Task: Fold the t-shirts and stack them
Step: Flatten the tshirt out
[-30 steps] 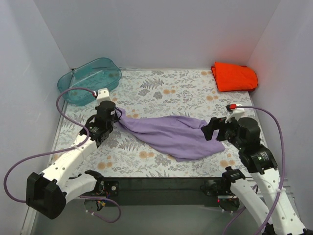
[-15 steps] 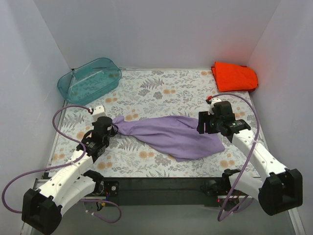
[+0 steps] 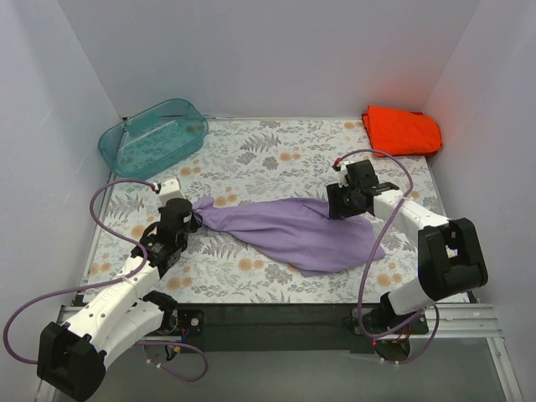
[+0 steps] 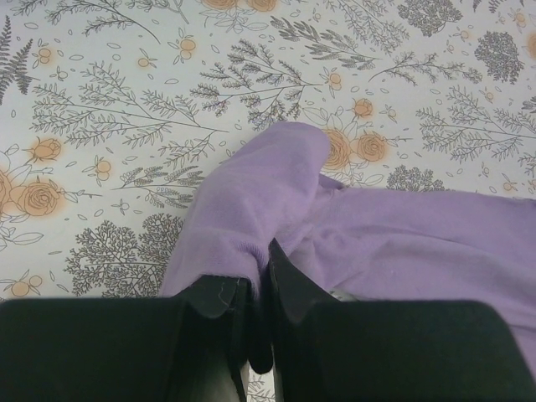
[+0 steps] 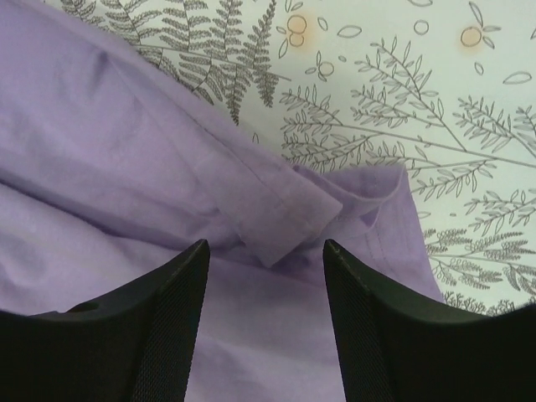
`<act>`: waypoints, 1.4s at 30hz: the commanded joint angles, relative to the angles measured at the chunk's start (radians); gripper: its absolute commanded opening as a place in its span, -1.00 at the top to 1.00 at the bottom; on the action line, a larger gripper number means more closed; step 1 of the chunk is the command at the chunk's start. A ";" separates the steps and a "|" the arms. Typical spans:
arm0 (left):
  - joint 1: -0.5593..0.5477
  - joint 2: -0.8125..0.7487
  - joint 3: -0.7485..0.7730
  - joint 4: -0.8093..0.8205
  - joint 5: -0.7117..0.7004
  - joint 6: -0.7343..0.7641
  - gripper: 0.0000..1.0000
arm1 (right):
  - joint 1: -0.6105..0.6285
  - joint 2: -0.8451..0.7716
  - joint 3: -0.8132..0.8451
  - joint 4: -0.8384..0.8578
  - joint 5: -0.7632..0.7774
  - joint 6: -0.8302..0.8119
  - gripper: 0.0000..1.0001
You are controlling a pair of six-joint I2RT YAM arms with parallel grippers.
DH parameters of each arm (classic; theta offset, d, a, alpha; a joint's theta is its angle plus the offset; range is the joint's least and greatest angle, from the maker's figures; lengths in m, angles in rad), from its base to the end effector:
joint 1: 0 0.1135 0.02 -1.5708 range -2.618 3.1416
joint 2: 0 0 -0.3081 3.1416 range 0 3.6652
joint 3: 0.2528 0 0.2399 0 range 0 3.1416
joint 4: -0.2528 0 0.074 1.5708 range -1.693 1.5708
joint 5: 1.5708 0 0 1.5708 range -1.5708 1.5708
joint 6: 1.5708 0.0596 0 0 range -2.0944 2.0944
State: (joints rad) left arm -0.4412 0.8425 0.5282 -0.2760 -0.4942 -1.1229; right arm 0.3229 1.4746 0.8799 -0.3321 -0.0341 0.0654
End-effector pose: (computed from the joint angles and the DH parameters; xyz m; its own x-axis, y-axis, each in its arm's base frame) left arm 0.1562 -0.0425 0.2583 -0.2356 -0.7663 -0.5978 -0.4452 0.6319 -0.6345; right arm 0.2806 0.0960 0.2329 -0.7787 -0.1917 -0.5973 -0.2862 0.9558 0.0664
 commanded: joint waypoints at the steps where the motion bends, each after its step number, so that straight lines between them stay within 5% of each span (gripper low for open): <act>1: 0.002 -0.017 0.009 0.021 -0.003 0.012 0.86 | 0.002 0.039 0.065 0.065 -0.023 -0.032 -0.26; 8: 0.004 -0.019 0.007 0.024 0.011 0.017 0.86 | -0.001 0.136 0.102 0.087 -0.033 -0.033 -0.06; 16: 0.006 -0.002 0.009 0.038 0.019 0.018 0.86 | -0.001 0.144 0.165 0.082 -0.026 -0.029 0.90; 24: 0.035 0.160 0.186 0.095 0.000 0.087 0.86 | -0.025 0.043 0.493 -0.083 0.196 -0.139 0.97; 35: 0.128 0.368 0.851 0.068 -0.035 0.281 0.86 | -0.168 -0.167 0.887 -0.042 0.358 -0.174 0.97; 42: 0.128 0.158 0.958 0.012 0.020 0.252 0.87 | -0.168 -0.440 0.756 -0.021 0.326 -0.183 0.97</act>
State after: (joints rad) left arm -0.3244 1.1439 1.4433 -0.2314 -0.4507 -0.8951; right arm 0.1650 1.1374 1.6875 -0.3920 0.2481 -0.0875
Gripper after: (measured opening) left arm 0.074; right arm 0.054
